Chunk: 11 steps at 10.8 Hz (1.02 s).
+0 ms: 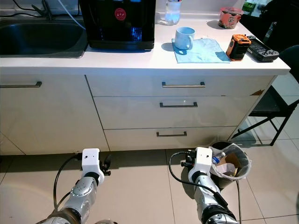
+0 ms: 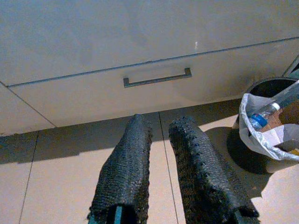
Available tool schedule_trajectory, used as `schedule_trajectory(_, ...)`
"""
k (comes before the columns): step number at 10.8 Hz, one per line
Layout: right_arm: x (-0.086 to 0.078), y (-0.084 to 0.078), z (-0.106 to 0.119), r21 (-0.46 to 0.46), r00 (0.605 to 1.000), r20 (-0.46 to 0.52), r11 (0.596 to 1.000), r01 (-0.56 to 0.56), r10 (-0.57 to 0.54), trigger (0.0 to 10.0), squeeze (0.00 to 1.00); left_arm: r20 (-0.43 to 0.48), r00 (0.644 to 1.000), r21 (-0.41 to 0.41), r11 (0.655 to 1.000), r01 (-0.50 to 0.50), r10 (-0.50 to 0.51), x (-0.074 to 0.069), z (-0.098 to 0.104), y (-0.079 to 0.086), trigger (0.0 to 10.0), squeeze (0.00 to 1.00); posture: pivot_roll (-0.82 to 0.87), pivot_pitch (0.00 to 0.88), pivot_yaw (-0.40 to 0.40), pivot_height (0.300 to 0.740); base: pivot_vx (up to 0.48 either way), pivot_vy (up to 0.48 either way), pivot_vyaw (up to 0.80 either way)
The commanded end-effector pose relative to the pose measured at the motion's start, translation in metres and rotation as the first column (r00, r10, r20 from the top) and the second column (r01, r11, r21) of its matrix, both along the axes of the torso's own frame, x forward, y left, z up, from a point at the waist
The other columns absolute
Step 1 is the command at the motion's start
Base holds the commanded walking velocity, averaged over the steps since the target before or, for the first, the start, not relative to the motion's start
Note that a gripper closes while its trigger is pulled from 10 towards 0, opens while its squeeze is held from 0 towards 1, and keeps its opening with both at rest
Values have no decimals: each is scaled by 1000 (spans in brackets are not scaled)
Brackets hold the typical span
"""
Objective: Kitchen organization
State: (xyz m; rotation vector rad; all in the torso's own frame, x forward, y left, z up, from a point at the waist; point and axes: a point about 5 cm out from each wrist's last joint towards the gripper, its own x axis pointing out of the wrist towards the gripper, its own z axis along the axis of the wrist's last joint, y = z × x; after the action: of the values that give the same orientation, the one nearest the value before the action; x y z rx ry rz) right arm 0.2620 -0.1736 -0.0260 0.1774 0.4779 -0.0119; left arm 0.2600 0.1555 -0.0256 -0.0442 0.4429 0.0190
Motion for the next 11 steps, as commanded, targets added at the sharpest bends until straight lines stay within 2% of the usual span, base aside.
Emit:
schedule_trajectory(1,-4,-3,-4,-5,1000,-25,1000,9,-9,10000,0,-7,1000,-1,1000,-5,5,-1,-1,-1,10000,0,123,21,-32,740,0,0,0)
schedule_trajectory(3,-4,-3,-4,-5,1000,-25,1000,9,-9,10000,0,-7,1000,-1,1000,-5,5,-1,-1,-1,10000,0,123,21,-32,740,0,0,0)
schedule_trajectory(4,-6,8,-6,13,1000,-27,1000,-7,7,10000,0,-7,1000,16,1000,-13,13,-1,-1,6,10000,0,138,65,-9,740,0,0,0)
schedule_trajectory(5,-5,12,-5,17,1000,-19,1000,-10,11,10000,0,-3,1000,22,1000,-15,15,1,1,9,10000,0,131,61,-9,740,0,0,0)
schedule_trajectory(8,-1,8,-2,2,1000,0,1000,-1,1,10000,0,-7,1000,9,1000,16,-16,5,3,-2,10000,0,101,63,-5,740,0,0,0)
schedule_trajectory(11,-1,8,-2,3,1000,-2,1000,-7,7,10000,0,-8,1000,10,1000,1,-1,3,2,1,10000,0,123,67,-14,740,0,0,0)
